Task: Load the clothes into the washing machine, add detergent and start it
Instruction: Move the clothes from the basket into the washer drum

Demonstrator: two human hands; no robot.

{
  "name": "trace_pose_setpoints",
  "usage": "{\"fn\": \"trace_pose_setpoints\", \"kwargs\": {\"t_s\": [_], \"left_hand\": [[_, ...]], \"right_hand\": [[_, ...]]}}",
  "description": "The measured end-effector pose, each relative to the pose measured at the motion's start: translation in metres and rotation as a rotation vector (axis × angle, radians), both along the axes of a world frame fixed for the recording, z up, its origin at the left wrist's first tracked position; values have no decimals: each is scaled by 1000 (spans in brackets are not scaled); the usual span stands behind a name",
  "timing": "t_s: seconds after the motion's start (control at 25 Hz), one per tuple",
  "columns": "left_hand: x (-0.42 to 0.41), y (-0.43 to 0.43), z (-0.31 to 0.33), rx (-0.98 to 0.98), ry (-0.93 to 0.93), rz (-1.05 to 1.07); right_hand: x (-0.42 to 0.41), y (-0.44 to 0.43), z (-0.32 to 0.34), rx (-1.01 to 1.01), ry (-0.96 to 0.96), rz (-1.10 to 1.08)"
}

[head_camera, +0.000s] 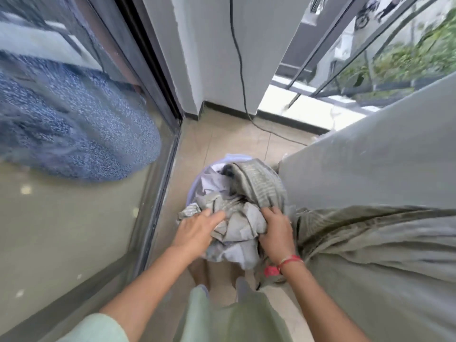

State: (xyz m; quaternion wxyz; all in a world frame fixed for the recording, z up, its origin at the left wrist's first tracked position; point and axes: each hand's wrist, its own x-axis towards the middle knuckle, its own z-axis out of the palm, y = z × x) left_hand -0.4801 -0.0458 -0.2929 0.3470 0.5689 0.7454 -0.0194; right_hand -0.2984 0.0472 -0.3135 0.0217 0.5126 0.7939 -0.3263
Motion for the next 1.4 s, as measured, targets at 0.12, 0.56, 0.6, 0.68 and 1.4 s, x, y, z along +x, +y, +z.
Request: {"fn": "trace_pose_setpoints", "kwargs": {"t_s": [0.12,0.56,0.6,0.68,1.4], "left_hand": [[-1,21,92,225,29,-30],[-13,-11,328,612,153,212],[-14,-13,308,455,104,256],[-14,-16,259,214,14,210],[-10,-26,77,-54,-225,192]], "right_hand": [[8,17,96,132,109,-85],[-8,1,354,580,199,4],[-11,2,344,556,83,78],[-10,6,313,390,-96,196],[80,26,279,566,-895,431]]}}
